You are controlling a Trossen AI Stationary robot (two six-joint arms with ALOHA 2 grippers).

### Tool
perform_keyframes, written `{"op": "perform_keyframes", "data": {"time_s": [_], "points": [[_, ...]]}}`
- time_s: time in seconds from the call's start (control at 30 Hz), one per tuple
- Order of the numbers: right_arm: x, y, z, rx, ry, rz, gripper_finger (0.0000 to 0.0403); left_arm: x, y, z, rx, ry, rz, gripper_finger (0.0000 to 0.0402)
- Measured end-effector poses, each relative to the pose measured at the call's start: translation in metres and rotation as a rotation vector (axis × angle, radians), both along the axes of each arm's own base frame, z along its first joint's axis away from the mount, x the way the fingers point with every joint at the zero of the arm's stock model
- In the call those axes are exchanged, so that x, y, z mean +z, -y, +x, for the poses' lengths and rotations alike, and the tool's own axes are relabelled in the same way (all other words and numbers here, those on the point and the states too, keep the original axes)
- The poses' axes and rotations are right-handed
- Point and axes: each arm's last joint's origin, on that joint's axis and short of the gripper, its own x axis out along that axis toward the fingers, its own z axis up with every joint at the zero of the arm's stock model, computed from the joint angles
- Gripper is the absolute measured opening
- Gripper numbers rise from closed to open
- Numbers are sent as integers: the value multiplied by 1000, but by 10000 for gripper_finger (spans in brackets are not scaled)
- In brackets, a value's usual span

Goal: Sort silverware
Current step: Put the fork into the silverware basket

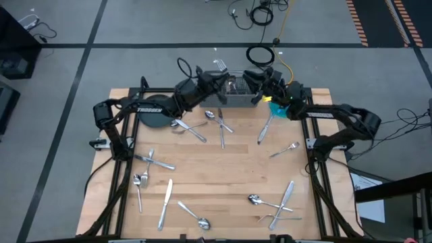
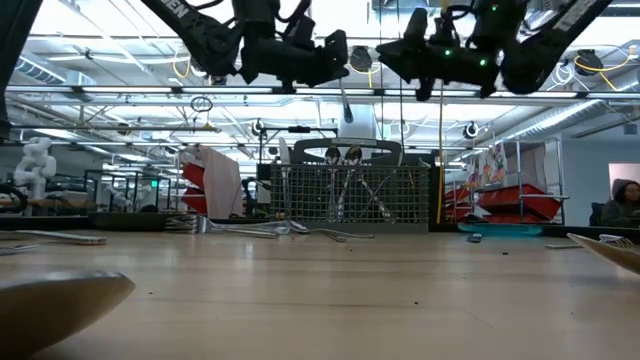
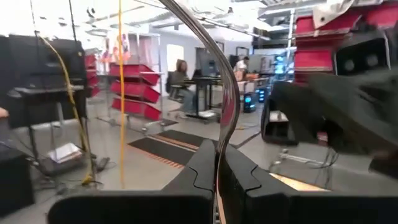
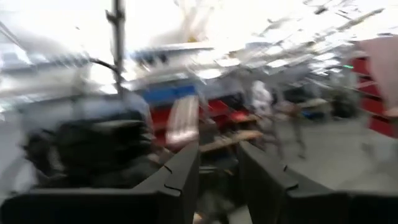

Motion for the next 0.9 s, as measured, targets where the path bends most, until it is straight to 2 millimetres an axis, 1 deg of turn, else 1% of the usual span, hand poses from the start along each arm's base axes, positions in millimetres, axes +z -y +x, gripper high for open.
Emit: {"op": "perform_keyframes", "data": {"time_s": [0.07, 0.13, 0.2, 0.27, 0.37, 0.47, 0.53, 0.67, 0.73, 0.9], "points": [[7, -3, -7, -66, -65, -10, 93, -9, 6, 8, 40, -29, -5, 8], [15, -8, -16, -138, -105, -27, 90, -20, 7, 20, 71, -38, -19, 8], [26, -14, -26, -190, -110, -53, 89, -30, 7, 36, 92, -36, -24, 8], [35, -20, -36, -212, -114, -72, 89, -36, 8, 53, 119, -37, -23, 8], [47, -30, -50, -225, -118, -96, 89, -35, 9, 69, 185, -57, 18, 8], [56, -39, -63, -230, -125, -108, 89, -30, 3, 76, 250, -44, 35, 8], [60, -44, -70, -230, -128, -107, 89, -31, -5, 77, 306, -36, 27, 8], [65, -51, -80, -230, -125, -108, 89, -44, -16, 82, 346, -19, -13, 8], [67, -53, -84, -231, -124, -109, 89, -49, -16, 86, 348, -22, -19, 8], [66, -56, -87, -229, -143, -102, 89, -69, -8, 98, 365, -77, -9, 8]]}}
